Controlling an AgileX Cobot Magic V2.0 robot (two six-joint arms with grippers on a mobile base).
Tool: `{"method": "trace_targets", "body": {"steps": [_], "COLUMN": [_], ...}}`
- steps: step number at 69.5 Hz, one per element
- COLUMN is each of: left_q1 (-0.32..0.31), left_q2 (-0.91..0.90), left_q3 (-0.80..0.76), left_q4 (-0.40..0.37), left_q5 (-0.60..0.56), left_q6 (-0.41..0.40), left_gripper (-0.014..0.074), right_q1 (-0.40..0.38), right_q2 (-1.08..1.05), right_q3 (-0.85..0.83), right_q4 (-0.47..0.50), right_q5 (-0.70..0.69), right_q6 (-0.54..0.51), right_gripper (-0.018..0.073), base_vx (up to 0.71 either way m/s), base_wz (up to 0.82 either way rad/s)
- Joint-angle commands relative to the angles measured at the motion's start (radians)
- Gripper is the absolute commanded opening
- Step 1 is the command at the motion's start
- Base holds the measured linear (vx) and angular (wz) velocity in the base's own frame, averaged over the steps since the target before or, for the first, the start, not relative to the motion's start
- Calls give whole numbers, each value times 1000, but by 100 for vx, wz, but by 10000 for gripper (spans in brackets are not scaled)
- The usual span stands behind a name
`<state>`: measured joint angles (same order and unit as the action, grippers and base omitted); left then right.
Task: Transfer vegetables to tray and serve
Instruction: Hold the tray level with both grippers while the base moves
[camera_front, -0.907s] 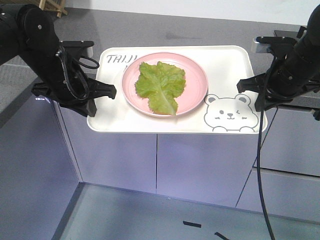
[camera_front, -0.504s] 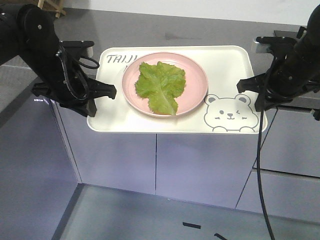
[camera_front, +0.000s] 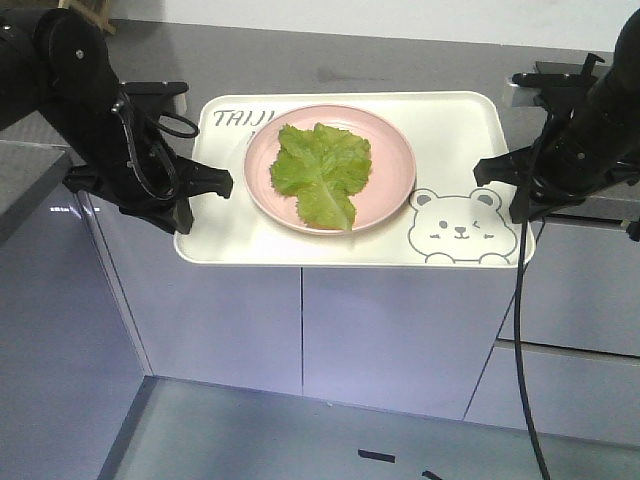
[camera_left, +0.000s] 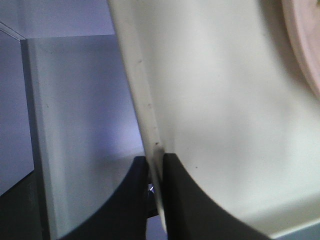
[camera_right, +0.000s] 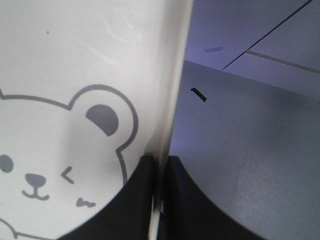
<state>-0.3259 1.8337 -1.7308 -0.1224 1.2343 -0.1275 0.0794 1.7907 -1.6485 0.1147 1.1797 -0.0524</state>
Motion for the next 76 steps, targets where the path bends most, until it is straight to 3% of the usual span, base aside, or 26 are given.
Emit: {"method": "trace_targets", "body": {"steps": [1,76], "left_q1": [-16,-16], "left_q2": [-62,-62], "left_q3": [-36,-36], "left_q4": [-89,-90], "left_q5": [-55,-55], "left_q6": [26,26], "left_gripper": [-6,-6], "right_q1": [10,10], "right_q2": [-56,-56], "right_q3": [-30,-30], "right_q4": [75,75], "right_q5": [-57,-57], "right_q6": [-31,-31], "right_gripper": [-7,-7], "base_vx": [4,8], "base_wz": [-7,-2]}}
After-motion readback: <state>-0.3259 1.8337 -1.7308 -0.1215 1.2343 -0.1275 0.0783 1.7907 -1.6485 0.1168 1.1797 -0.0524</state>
